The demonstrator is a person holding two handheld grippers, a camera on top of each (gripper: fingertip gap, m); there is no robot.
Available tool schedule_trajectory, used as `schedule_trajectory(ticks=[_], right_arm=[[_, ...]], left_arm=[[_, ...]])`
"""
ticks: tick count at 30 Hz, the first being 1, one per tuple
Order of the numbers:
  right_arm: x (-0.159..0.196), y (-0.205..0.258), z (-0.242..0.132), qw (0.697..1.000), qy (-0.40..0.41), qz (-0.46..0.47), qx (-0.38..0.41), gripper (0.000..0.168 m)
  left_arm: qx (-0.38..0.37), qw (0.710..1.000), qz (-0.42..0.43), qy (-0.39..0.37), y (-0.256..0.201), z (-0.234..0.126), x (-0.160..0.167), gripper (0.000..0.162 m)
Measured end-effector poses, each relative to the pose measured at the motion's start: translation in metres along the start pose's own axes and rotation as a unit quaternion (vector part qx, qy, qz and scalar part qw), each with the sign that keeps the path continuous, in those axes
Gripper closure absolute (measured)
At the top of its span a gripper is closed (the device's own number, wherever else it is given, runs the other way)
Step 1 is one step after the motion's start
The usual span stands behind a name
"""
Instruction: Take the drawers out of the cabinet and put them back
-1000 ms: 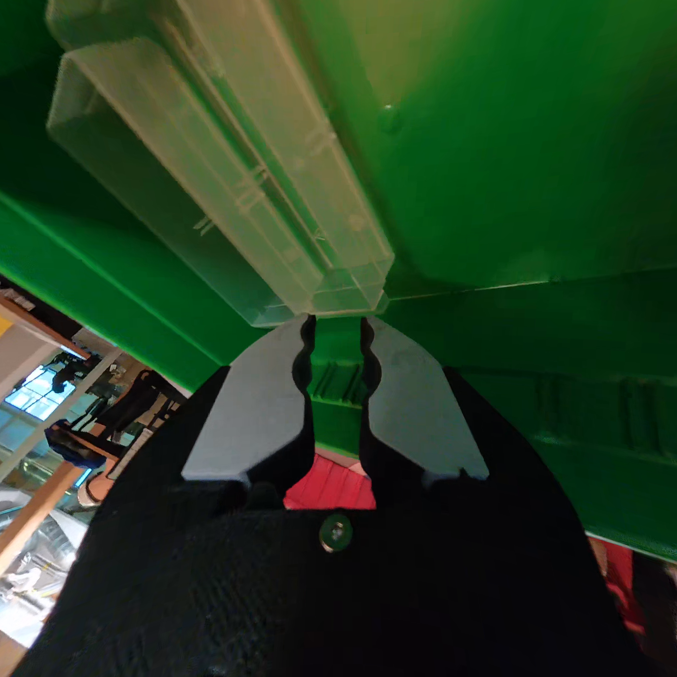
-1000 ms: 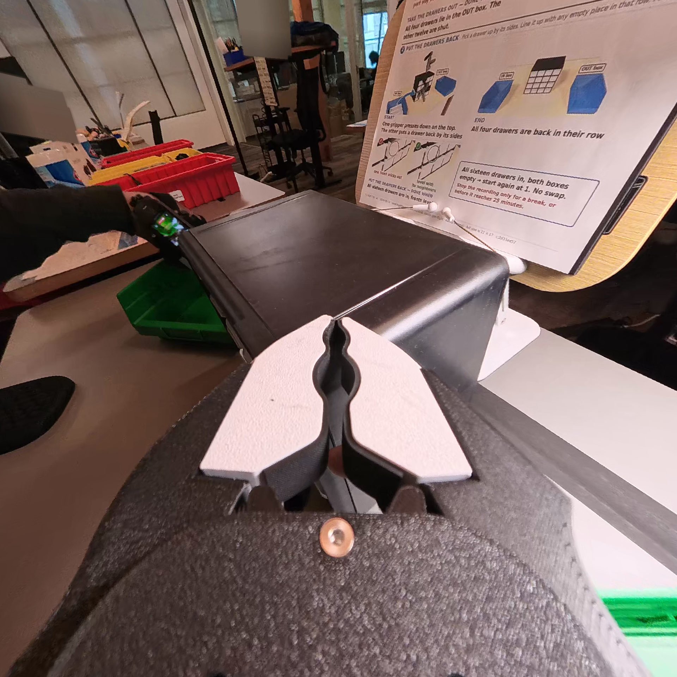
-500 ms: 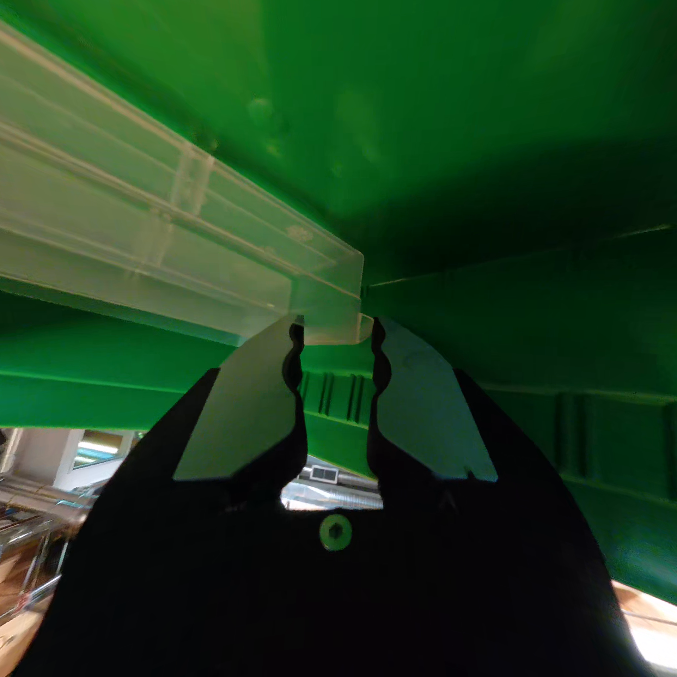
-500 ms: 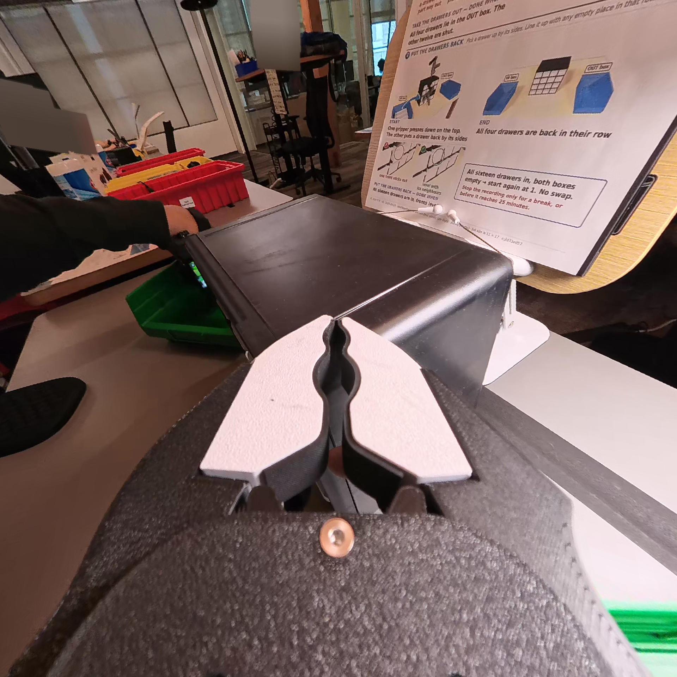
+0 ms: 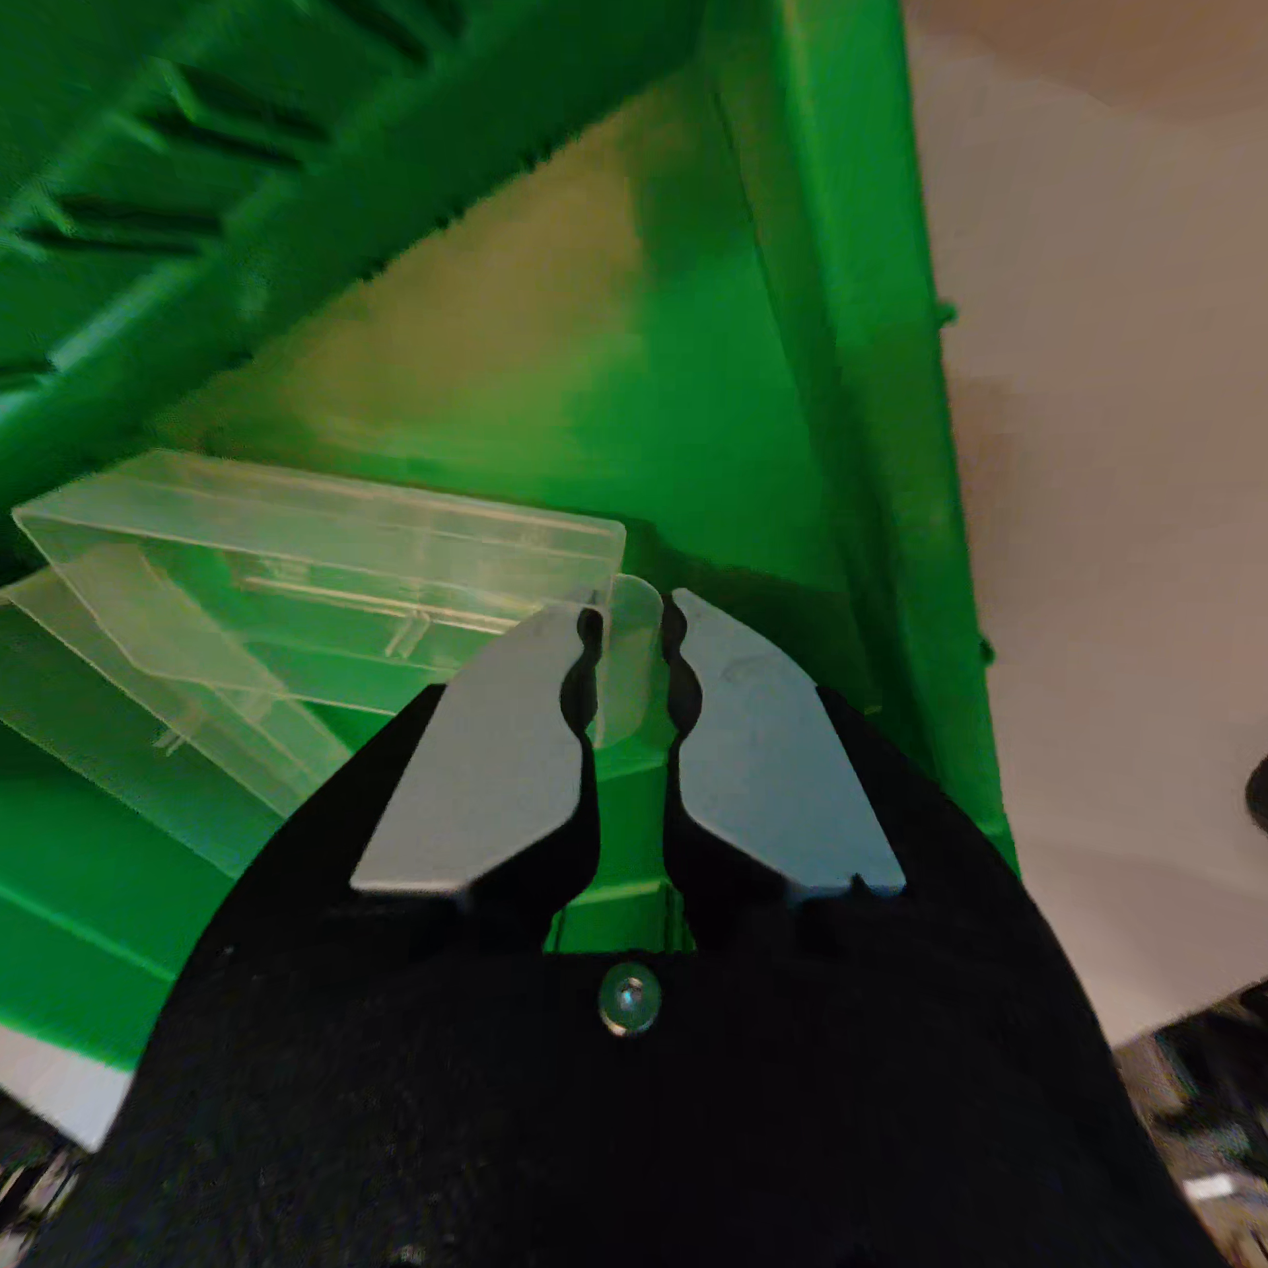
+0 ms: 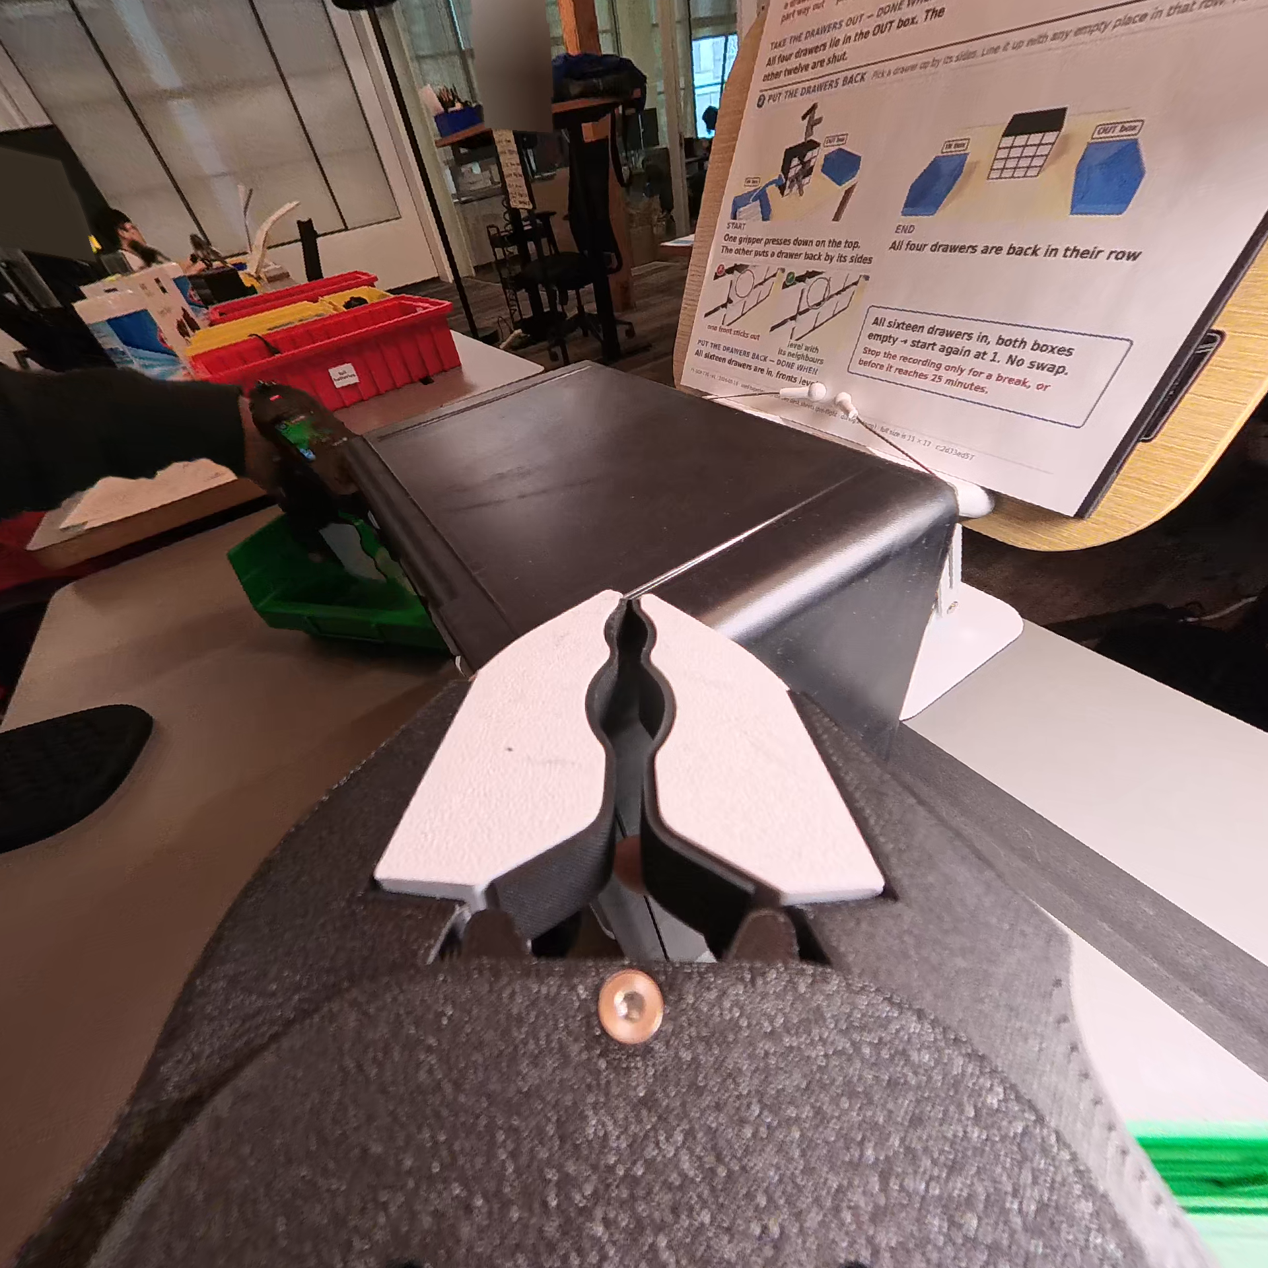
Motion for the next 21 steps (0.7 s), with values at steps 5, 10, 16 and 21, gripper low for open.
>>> schedule_trajectory(ticks=[5, 10, 16, 21], right_arm=[[0.000, -0.001, 0.000, 1.000, -0.002, 0.002, -0.002, 0.168], [0.001, -0.001, 0.000, 1.000, -0.006, 0.003, -0.007, 0.168], [0.001, -0.001, 0.000, 1.000, -0.006, 0.002, -0.005, 0.168], [0.001, -0.001, 0.000, 1.000, -0.006, 0.002, -0.004, 0.168]], left_arm=[[-0.040, 0.998, -0.002, -0.058, -0.005, 0.005, -0.002, 0.136], [-0.121, 0.991, 0.025, -0.057, -0.005, 0.008, 0.007, 0.125], [-0.204, 0.977, 0.027, -0.051, -0.003, 0.011, 0.017, 0.119], [-0.202, 0.979, -0.001, -0.030, -0.008, 0.014, 0.023, 0.137]])
Point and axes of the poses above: each gripper's, where its closed fingertips meet, z out along the fingers, x out of its underside, y = z × x across the jaws, the point moved 9 cm from there along -z, back along the fingers, and after that the axes turned 5 degrees about -z, right-handed, at the moved point
